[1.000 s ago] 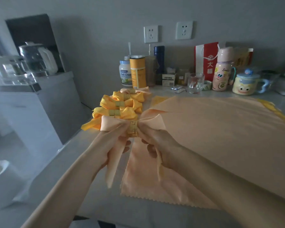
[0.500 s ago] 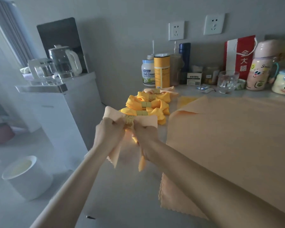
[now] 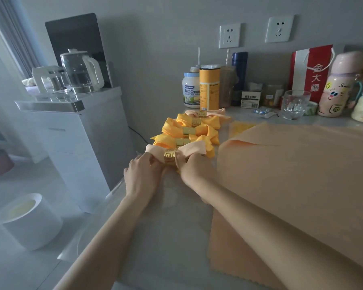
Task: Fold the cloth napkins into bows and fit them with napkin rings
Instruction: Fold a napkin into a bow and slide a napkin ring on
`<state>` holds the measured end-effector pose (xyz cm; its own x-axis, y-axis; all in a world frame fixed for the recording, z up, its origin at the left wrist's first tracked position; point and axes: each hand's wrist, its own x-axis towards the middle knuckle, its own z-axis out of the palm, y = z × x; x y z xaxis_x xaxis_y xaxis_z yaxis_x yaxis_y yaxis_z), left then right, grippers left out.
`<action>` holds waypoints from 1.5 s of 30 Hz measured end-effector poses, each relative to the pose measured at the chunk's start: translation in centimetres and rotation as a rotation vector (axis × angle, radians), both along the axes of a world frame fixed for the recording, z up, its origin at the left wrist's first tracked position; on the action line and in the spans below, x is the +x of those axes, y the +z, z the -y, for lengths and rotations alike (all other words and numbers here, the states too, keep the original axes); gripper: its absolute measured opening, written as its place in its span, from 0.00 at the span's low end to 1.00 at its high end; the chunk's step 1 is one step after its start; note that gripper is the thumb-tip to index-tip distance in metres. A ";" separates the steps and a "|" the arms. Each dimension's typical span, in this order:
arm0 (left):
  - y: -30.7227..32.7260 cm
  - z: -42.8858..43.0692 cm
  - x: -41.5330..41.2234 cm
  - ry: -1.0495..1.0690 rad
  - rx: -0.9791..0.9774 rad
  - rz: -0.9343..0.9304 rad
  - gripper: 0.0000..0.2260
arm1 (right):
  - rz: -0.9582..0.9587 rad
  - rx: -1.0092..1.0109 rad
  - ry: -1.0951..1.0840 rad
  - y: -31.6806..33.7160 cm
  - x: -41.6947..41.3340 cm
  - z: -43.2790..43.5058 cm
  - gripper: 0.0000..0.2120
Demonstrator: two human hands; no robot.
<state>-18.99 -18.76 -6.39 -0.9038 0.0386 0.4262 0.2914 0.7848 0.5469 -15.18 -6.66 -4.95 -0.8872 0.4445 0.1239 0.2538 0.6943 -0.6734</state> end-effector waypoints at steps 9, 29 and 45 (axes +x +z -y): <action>0.0 0.7 0.2 -0.068 -0.134 0.084 0.11 | 0.037 -0.061 0.036 0.5 1.2 -0.6 0.26; 2.7 4.3 7.3 -0.148 -0.636 0.241 0.19 | 0.217 -0.267 0.363 3.8 11.5 -1.9 0.08; 6.0 -4.8 20.9 -0.706 -0.545 0.073 0.20 | 0.340 -0.094 0.175 6.9 21.2 -9.6 0.10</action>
